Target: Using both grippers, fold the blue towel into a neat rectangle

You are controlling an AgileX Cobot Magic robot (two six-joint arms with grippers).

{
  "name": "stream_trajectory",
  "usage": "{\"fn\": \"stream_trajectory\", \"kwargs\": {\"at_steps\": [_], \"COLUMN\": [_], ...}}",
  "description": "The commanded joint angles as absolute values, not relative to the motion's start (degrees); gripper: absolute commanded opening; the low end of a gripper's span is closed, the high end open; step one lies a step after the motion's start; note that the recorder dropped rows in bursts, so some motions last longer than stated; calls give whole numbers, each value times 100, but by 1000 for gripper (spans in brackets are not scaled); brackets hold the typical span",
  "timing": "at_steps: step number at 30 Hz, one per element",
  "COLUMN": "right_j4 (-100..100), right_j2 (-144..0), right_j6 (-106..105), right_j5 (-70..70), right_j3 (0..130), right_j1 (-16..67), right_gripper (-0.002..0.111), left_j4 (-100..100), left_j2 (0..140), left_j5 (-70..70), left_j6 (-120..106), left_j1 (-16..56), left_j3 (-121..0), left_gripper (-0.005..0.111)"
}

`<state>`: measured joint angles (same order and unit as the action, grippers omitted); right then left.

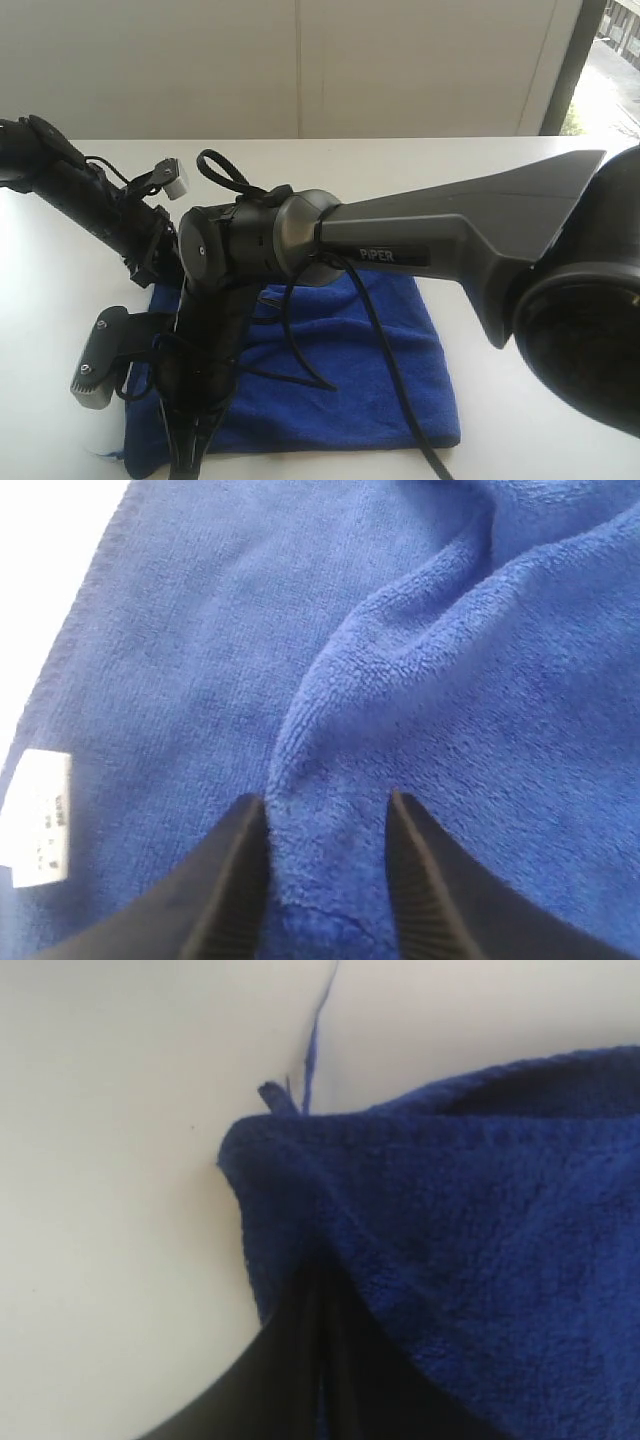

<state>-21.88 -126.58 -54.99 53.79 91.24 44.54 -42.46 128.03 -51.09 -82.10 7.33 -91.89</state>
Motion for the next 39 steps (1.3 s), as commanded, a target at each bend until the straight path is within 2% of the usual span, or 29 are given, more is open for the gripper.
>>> {"fn": "stream_trajectory", "kwargs": {"at_steps": [1, 6, 39], "right_j4": [-1966, -1966, -2009], "right_j2": [-12754, -12754, -12754], "right_j6": [-5536, -5536, -5536], "right_j5": [5449, 5449, 5460], "right_j3": [9056, 9056, 9056], "right_j1": [4453, 4453, 4453], "right_gripper": [0, 0, 0], "left_j4": [-4355, -4254, -4254], "left_j2": [12793, 12793, 12273], "left_j5": [-5064, -5075, -4209], "left_j6": [-8165, -8115, -8093], "left_j1": [748, 748, 748], "left_j3": [-9144, -9144, -9144], "left_gripper": [29, 17, 17]}}
